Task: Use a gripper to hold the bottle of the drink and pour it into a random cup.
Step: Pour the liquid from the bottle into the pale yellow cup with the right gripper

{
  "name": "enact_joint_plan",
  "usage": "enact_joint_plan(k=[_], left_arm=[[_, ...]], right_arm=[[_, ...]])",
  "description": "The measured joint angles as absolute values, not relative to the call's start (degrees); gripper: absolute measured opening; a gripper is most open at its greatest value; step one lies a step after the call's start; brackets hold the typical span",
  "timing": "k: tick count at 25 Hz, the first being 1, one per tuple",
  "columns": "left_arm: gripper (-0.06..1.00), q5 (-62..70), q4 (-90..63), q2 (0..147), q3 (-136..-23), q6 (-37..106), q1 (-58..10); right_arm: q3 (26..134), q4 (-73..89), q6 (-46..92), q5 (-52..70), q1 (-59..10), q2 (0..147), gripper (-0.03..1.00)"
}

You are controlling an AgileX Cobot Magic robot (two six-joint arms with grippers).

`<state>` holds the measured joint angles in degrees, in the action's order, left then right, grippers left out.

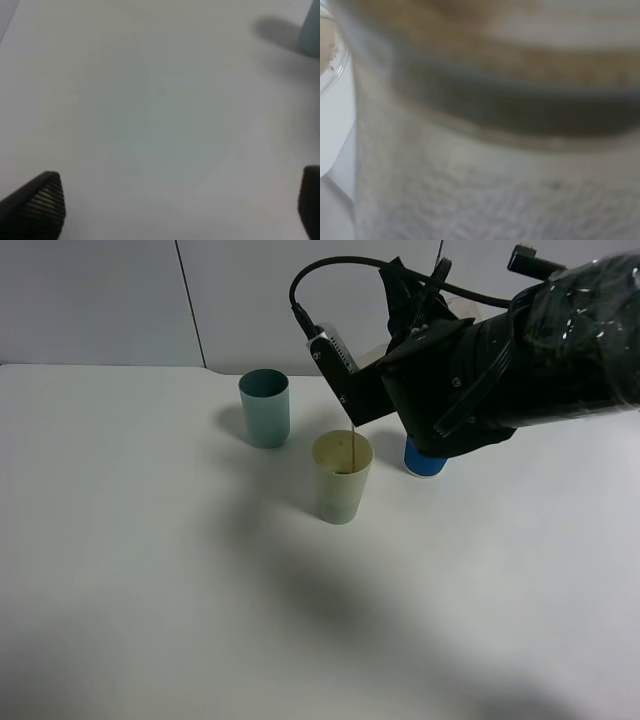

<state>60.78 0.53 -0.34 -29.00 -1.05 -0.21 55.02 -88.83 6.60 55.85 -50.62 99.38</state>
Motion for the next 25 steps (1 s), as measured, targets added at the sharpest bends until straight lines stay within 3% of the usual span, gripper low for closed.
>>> enact_joint_plan(k=[25], left_arm=[[0.93,60.8,0.5,-0.3,-29.0,-1.0,-0.2]], right_arm=[[55.1,-94.2,9.2,52.3,-51.3,99.4,0.38]])
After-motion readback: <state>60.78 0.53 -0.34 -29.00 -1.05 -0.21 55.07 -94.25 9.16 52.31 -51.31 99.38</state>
